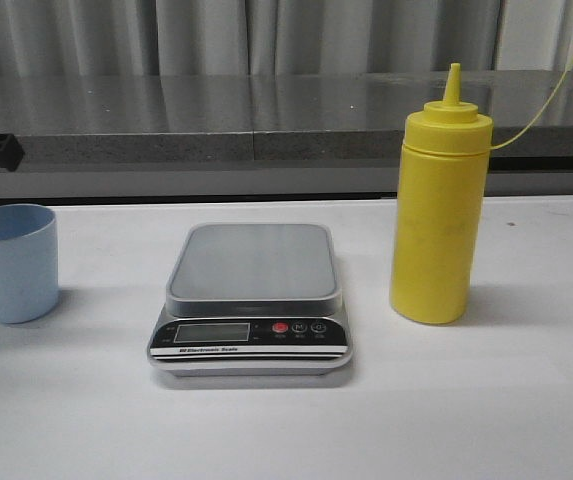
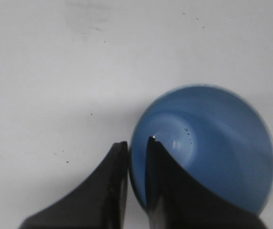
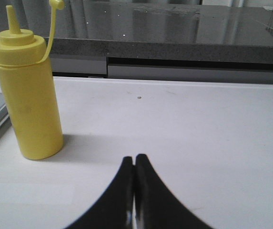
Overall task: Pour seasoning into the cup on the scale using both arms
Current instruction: 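Grasp the light-blue cup by its rim with the left gripper, then lift the cup and lower it onto the scale with the left gripper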
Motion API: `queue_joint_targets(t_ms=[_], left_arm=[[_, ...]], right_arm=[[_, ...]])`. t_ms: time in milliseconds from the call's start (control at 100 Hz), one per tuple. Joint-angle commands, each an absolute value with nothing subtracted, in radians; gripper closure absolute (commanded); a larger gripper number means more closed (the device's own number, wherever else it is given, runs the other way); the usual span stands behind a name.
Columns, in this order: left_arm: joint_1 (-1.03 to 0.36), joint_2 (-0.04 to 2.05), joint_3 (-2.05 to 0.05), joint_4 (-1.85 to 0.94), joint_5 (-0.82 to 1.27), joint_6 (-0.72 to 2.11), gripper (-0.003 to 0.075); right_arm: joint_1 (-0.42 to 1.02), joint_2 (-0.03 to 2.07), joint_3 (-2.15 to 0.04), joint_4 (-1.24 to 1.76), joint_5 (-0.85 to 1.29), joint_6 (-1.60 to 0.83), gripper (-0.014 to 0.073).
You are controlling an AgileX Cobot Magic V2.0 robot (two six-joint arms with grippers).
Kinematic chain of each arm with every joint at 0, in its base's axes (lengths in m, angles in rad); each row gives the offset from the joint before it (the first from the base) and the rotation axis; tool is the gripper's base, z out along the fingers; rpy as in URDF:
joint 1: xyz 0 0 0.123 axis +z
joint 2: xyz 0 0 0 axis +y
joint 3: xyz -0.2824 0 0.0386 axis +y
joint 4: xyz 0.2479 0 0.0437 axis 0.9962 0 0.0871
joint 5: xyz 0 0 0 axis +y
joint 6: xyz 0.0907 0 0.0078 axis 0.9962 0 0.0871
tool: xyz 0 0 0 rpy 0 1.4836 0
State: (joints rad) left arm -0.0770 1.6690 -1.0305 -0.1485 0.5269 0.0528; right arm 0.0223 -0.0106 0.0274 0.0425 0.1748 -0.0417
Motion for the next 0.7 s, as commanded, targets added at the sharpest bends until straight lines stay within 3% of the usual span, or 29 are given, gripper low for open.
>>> queue_joint_targets(t_ms=[0, 410, 690], left_arm=[[-0.084, 1.633, -1.071, -0.154, 0.488, 0.054, 0.074], [-0.098, 1.572, -1.314, -0.21, 0.717, 0.054, 0.074], [-0.239, 1.574, -1.471, -0.227, 0.824, 0.054, 0.074]], right_arm=[[0.017, -0.031, 0.01, 0.039, 0.088, -0.049, 0.0662], [0.017, -0.031, 0.01, 0.039, 0.088, -0.049, 0.0662], [0.017, -0.031, 0.01, 0.039, 0.089, -0.049, 0.0662]])
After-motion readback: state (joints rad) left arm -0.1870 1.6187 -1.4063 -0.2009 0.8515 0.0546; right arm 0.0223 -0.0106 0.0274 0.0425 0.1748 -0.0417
